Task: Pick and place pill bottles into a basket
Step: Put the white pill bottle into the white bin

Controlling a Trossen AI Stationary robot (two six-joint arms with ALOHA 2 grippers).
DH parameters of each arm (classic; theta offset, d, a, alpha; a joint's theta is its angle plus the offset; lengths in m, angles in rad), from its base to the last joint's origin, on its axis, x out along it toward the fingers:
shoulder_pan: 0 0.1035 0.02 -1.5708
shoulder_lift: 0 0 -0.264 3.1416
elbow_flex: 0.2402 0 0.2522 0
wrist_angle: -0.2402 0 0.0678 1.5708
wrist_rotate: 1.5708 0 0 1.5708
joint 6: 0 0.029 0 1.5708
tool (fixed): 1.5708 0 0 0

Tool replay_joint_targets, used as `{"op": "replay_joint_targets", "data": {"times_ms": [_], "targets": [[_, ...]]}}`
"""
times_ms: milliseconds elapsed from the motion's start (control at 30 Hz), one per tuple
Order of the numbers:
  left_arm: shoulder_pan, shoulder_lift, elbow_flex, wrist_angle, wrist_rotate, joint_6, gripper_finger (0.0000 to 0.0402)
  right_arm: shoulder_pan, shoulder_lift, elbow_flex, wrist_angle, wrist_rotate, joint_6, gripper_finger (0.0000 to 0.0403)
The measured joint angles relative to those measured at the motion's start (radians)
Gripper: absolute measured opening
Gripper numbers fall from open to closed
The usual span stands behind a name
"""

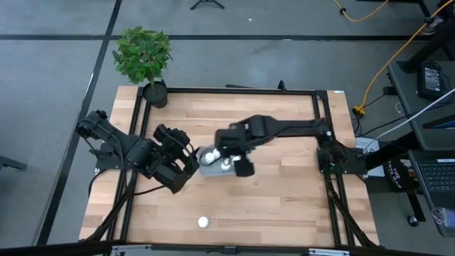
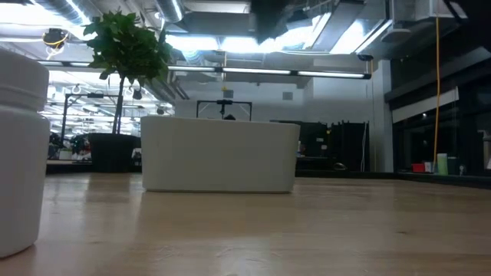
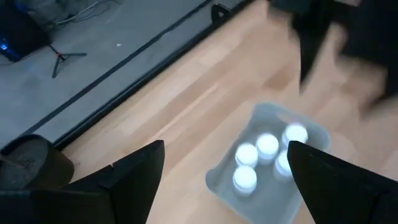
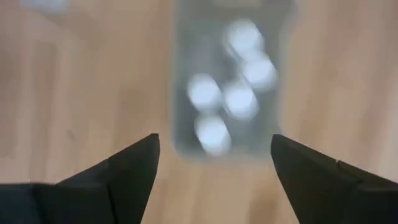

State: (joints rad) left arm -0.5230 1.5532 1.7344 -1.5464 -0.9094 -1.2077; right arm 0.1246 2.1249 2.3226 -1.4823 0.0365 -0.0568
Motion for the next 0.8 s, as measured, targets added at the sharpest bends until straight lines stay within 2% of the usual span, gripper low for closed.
{"op": "replay_joint_targets", "data": {"times_ms": [100,200,500,633,800], "targets": [[-0.016,0.002,-0.015,0.003,0.062,0.04,0.0331,0.013,-0.058,0.0,-0.09,0.116,0.054,0.0297],[-0.036,0.002,-0.045,0.02,0.182,0.118,0.0331,0.039,-0.138,-0.007,-0.085,0.208,0.098,0.0285],[-0.133,0.01,-0.166,0.263,0.521,0.402,0.0332,0.146,-0.418,-0.013,-0.086,0.505,0.217,0.0262],[-0.127,0.009,-0.203,0.339,0.636,0.436,0.0332,0.195,-0.565,-0.096,-0.088,0.548,0.256,0.0262],[-0.115,0.01,-0.244,0.397,0.757,0.498,0.0332,0.267,-0.765,-0.307,-0.088,0.557,0.37,0.0261]]}}
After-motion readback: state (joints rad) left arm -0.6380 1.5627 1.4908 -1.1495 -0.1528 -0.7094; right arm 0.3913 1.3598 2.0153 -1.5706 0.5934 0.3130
